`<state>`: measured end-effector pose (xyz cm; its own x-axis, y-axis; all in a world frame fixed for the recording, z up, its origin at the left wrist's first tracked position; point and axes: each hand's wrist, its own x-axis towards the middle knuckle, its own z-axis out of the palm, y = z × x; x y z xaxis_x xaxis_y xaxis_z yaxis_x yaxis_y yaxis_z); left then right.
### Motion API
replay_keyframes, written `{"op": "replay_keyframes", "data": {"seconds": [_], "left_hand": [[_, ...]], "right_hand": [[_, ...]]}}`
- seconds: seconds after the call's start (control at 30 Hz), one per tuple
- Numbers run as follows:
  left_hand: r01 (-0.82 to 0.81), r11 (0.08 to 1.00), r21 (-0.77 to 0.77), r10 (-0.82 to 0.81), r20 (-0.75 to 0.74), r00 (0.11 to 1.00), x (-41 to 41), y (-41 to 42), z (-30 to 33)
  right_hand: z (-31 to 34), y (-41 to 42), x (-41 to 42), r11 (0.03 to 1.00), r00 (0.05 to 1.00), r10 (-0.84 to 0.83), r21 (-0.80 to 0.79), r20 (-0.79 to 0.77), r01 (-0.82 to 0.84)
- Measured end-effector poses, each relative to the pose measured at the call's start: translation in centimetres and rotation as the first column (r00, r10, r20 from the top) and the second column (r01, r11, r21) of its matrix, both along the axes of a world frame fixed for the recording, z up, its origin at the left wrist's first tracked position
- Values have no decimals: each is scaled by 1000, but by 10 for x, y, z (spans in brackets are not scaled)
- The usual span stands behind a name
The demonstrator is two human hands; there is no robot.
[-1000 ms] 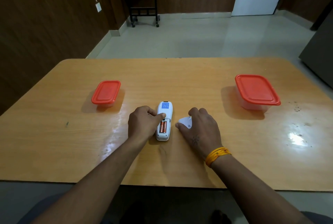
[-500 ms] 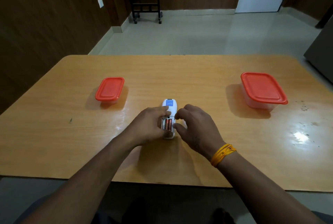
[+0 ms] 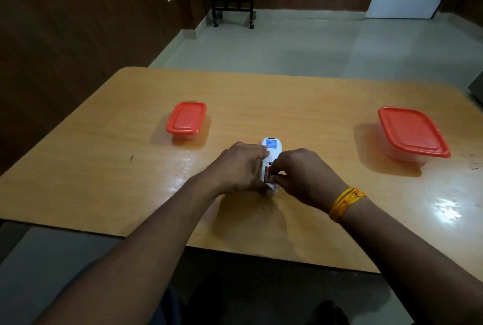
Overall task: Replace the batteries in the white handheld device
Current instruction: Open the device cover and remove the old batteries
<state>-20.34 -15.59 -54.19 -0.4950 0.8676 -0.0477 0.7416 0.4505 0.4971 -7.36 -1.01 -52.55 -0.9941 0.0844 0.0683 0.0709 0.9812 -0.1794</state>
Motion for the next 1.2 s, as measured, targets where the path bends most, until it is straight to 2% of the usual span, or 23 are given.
{"op": "replay_keyframes", "data": {"seconds": [0.27, 0.47, 0.83, 1.03, 1.2], "left_hand": [[52, 999, 17, -52, 31, 998, -7, 2, -7], [47, 998, 33, -49, 61, 997, -6, 0, -4], [50, 998, 34, -52, 38, 998, -5, -3, -3], [64, 998, 19, -64, 21, 998, -6, 0, -6], [24, 1000, -10, -24, 3, 1000, -5, 0, -7]], "right_hand": [[17, -3, -11, 989, 995, 63, 127, 76, -72], [31, -2, -18, 982, 982, 91, 151, 165, -116], [25, -3, -22, 960, 974, 160, 206, 160, -191], [6, 5, -7, 963, 971, 241, 122, 1, -239], [-5, 9, 4, 953, 953, 279, 158, -120, -259]]}}
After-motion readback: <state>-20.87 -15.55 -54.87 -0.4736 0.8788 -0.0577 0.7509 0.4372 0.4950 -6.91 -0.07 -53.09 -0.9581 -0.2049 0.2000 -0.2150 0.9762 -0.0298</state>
